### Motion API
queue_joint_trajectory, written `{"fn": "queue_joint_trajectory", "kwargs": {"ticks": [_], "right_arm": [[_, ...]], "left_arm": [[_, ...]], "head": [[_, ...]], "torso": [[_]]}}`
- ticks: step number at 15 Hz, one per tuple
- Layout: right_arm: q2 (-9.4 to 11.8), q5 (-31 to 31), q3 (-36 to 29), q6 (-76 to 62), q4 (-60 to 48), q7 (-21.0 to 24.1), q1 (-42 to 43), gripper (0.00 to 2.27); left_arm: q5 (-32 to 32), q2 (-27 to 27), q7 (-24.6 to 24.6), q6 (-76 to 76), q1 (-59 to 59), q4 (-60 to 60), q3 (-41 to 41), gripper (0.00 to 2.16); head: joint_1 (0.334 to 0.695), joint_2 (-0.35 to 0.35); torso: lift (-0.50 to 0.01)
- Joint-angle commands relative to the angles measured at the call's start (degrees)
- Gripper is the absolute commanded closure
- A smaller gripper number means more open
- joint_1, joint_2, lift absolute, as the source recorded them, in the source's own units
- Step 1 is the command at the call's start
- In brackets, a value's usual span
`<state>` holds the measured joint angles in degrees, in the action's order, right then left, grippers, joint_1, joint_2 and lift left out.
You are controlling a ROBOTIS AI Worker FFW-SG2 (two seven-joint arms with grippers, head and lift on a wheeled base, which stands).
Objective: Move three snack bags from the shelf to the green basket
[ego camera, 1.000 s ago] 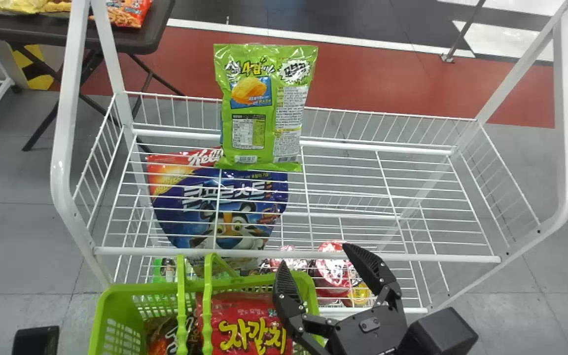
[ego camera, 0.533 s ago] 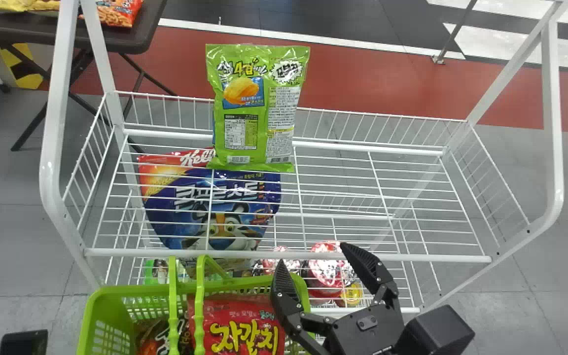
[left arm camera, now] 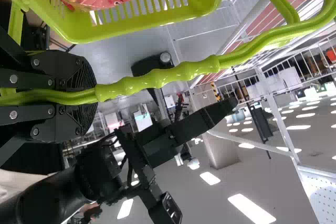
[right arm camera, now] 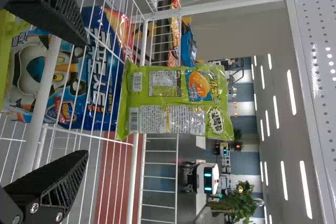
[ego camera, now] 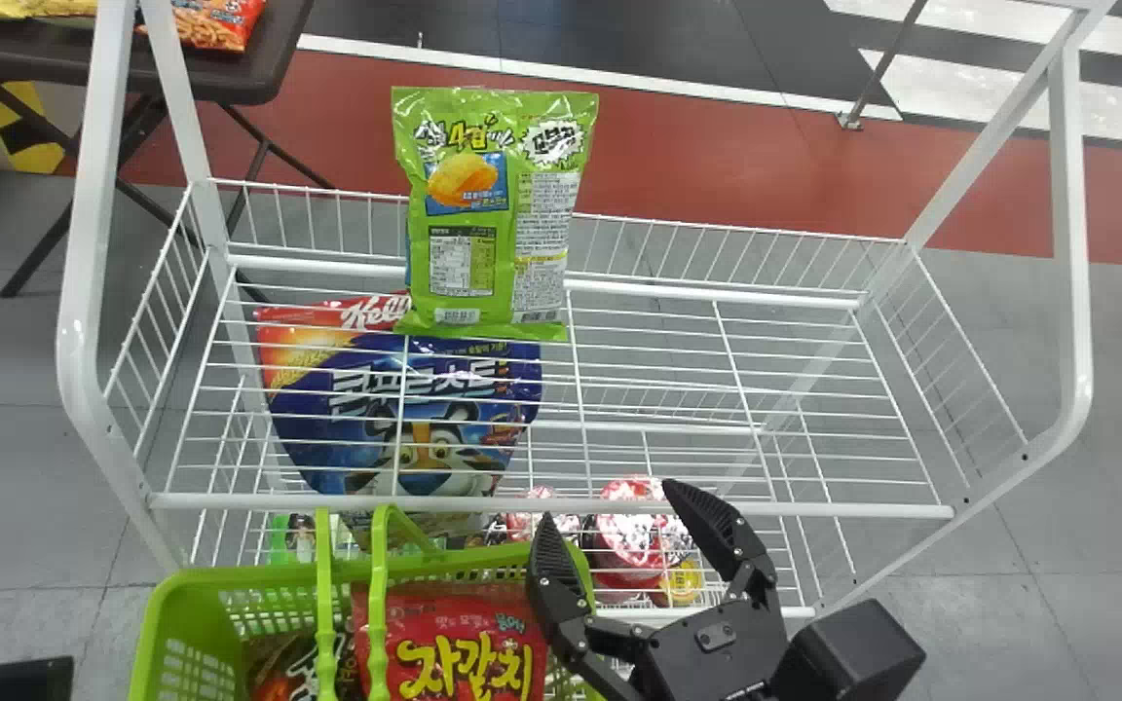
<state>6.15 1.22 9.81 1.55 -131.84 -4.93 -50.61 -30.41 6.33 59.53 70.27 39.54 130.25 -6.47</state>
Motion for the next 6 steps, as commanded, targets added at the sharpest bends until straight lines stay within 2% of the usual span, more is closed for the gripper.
{"fn": "queue_joint_trajectory", "kwargs": {"ticks": [1, 6], "right_arm": [[-0.09, -0.25, -0.23, -0.01, 0.00, -0.08, -0.02, 0.07], [-0.26, -1.13, -1.20, -0.19, 0.00, -0.26, -0.02, 0.07]], "left_arm": [[0.00, 0.00, 0.06, 0.00, 0.02, 0.01, -0.04, 2.11], [0.00, -0.09, 0.06, 0.00, -0.07, 0.18, 0.05, 2.11]], "head": [[0.695, -0.221], [0.695, -0.230]], "torso": [[-0.049], [-0.049]]}}
